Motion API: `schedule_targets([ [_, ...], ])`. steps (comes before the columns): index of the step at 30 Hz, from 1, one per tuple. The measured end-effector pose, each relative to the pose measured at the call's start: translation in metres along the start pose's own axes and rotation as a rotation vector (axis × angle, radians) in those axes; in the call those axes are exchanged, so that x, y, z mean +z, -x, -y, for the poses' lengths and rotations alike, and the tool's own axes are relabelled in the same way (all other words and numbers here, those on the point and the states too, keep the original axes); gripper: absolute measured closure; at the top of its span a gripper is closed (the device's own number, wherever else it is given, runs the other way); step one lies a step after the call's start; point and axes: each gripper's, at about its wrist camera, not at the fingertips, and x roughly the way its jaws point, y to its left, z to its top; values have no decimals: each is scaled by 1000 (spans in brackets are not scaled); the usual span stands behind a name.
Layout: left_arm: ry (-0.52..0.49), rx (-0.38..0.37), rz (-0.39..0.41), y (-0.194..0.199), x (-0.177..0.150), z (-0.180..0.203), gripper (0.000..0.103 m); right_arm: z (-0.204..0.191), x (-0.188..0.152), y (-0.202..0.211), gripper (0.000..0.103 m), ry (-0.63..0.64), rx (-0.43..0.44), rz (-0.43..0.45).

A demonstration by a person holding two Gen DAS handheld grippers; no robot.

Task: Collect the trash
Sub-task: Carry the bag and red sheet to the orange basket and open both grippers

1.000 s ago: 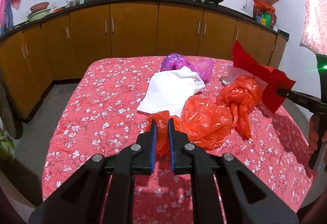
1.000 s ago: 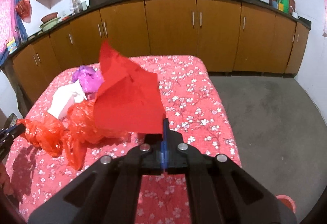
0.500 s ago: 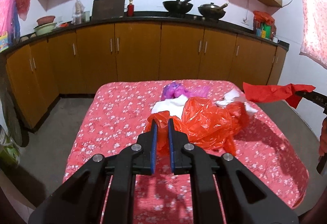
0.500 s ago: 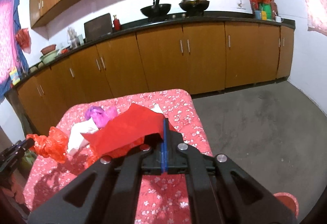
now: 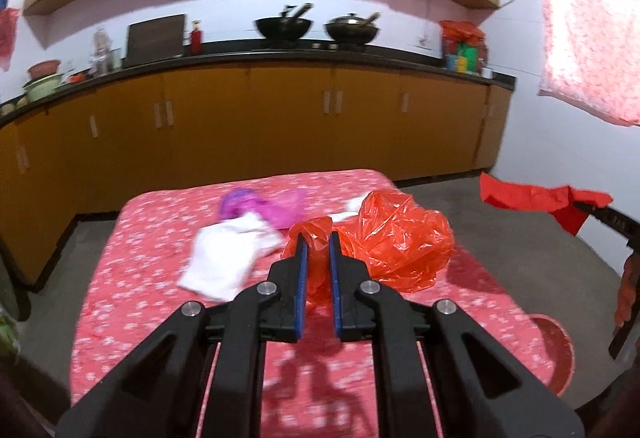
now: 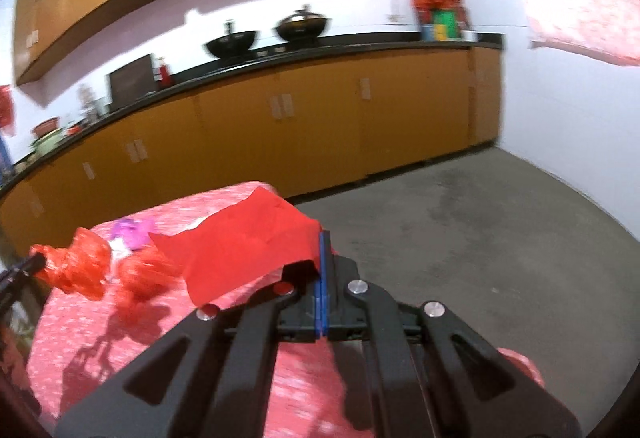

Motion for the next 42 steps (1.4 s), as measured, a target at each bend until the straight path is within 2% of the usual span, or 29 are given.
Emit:
schedule_targets([
  [7,-58,-125,-22,-18,-4,78,93,83,-33,26,101,-77,-195,-6],
  [14,-133,-273,-80,-34,-27,173,93,155,-77,45,101,-170,-353,-45],
  [18,-201,-342,-101,-41,-43,228,93,188,-106,51,101,-216,-442,-75],
  [24,-280,-421,-146,-52,-70,292,93,214,-141,47,101,-263,-517,-134],
  [31,-324,-444,-227,-72,-101,335,93,237,-174,38,101,-298,-560,-214],
  [42,-396,-433,-328,-96,-143,364,93,251,-201,14,101,-326,-584,-324],
])
